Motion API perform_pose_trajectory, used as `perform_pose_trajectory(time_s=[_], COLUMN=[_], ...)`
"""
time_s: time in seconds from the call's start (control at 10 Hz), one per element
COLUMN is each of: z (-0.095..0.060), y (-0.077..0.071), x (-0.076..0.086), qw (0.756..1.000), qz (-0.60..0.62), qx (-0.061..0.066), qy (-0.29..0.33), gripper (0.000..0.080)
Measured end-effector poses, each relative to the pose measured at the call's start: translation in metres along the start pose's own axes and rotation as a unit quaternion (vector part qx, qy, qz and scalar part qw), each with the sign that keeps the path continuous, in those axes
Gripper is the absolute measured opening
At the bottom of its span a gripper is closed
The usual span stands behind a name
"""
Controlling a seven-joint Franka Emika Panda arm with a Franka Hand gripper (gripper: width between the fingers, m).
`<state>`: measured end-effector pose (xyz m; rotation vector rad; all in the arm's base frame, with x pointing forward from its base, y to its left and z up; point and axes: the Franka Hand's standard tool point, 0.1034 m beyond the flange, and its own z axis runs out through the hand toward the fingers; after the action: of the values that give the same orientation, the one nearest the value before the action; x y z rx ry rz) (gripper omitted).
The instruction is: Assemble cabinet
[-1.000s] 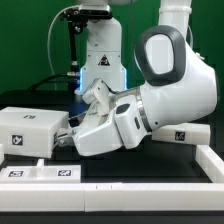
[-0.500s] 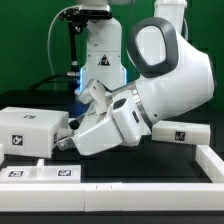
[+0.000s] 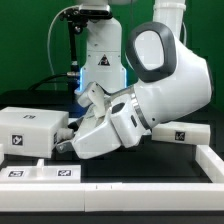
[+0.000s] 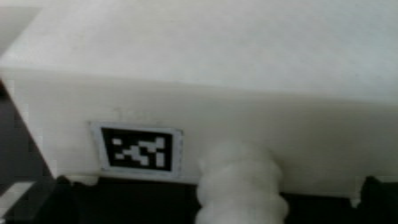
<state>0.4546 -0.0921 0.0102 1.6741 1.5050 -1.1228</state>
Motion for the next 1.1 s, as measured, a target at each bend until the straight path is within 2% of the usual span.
perform_pose_trajectory(time_s=[0.1, 0.4, 0.5, 0.6, 1.1], z=[0.0000, 0.0001, 0.0002, 0.0003, -0.0006], y=[0.0002, 0.0001, 0.0000, -0.0001, -0.0003], x=[-0.0001, 0.0000, 0.0001, -0.0001, -0.0009], qw=[1.000, 1.000, 1.000, 1.000, 1.000], qz=[0.000, 0.000, 0.000, -0.001, 0.000], qx=[0.000, 0.000, 0.000, 0.000, 0.001], qy=[0.000, 0.000, 0.000, 0.000, -0.002], gripper=[0.0795, 0.0397, 0.0397, 0.0217, 0.0216])
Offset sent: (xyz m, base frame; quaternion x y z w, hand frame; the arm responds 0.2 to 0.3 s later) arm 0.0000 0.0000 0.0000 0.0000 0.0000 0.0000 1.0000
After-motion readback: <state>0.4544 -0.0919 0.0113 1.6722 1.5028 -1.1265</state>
